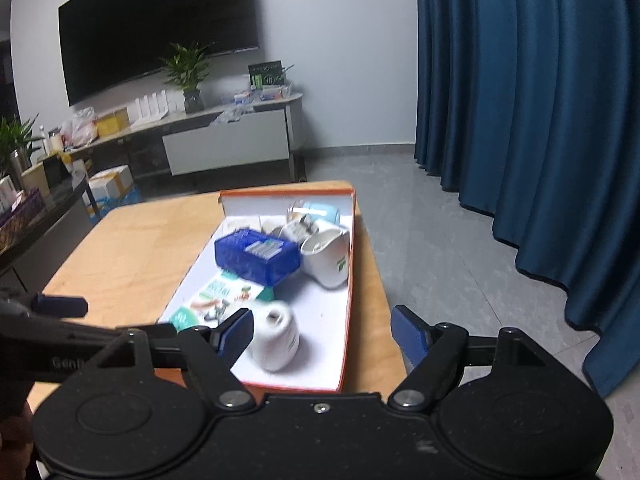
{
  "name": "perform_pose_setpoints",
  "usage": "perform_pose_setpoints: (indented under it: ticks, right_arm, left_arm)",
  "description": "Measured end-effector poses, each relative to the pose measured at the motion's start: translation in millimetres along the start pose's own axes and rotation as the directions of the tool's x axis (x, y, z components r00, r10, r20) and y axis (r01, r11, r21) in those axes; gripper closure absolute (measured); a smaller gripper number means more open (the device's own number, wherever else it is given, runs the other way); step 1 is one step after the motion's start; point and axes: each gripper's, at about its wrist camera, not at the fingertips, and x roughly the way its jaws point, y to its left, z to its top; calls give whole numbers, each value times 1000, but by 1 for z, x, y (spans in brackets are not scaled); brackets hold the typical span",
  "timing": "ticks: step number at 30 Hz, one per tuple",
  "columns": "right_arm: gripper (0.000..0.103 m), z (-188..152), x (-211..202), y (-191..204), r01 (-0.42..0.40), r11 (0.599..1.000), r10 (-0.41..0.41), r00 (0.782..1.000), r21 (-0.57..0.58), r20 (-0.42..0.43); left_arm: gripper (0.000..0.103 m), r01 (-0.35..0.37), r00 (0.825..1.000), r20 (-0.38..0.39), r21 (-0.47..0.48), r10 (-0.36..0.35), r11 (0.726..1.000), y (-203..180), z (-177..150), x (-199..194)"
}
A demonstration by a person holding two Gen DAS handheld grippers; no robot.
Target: Organize rigid objects
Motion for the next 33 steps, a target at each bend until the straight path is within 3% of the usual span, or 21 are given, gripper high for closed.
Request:
perform_pose_setpoints:
  ticks: [33]
  right_arm:
    - [14,-17,15,5,-13,1000,12,996,-10,-87]
  left_arm:
    - [0,-29,996,-80,-17,27,999,11,-16,17]
